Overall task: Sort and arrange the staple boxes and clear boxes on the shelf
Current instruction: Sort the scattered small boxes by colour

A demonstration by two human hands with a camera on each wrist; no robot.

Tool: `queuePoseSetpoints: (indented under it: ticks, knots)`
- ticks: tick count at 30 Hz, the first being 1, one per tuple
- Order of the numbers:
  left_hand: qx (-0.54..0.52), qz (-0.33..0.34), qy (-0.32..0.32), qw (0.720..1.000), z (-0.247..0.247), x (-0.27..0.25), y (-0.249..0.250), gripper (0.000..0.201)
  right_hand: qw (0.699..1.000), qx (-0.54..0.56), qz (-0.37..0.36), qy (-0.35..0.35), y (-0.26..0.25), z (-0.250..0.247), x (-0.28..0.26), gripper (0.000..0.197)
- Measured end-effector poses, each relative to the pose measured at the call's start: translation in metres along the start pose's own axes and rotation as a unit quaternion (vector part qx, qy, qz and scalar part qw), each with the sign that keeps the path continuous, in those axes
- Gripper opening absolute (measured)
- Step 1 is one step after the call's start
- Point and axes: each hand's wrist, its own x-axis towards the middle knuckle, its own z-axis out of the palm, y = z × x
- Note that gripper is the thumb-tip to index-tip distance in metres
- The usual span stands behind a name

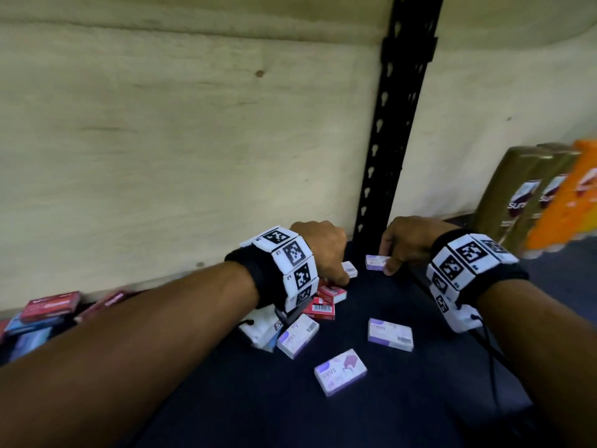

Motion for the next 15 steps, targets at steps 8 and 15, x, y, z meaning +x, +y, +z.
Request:
queuePoseSetpoints:
  ticks: [8, 15]
  knots:
    - [-0.027, -0.002, -0.013, 1.000, 0.008, 0.019, 0.000, 0.038, 0.999, 0.023, -0.026, -0.010, -0.001, 0.002, 0.004, 0.027]
    - [-0.055, -0.006, 0.000, 0.998, -0.003, -0.002, -0.016, 0.053, 1.000, -0.028, -0.008, 0.001, -0.012, 0.003, -0.003, 0.034]
